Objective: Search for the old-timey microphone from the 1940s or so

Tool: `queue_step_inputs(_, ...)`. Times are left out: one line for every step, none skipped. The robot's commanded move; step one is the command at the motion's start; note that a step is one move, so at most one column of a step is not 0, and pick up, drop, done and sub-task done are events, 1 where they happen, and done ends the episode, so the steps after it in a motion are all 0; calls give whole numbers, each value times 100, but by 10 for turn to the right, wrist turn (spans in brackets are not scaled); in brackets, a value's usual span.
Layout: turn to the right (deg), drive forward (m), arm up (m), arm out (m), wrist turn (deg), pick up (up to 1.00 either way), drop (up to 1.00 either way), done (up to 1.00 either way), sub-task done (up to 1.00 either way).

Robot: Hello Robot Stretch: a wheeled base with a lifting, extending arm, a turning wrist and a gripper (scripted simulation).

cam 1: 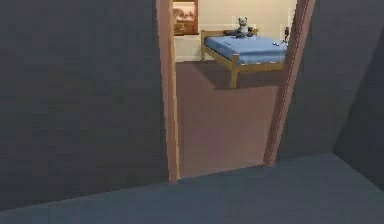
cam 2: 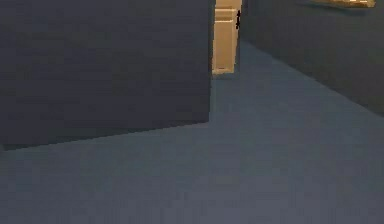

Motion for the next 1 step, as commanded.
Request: queue_step_inputs(30, 0, 0, 0, 0, 0, 0, 0, 0)
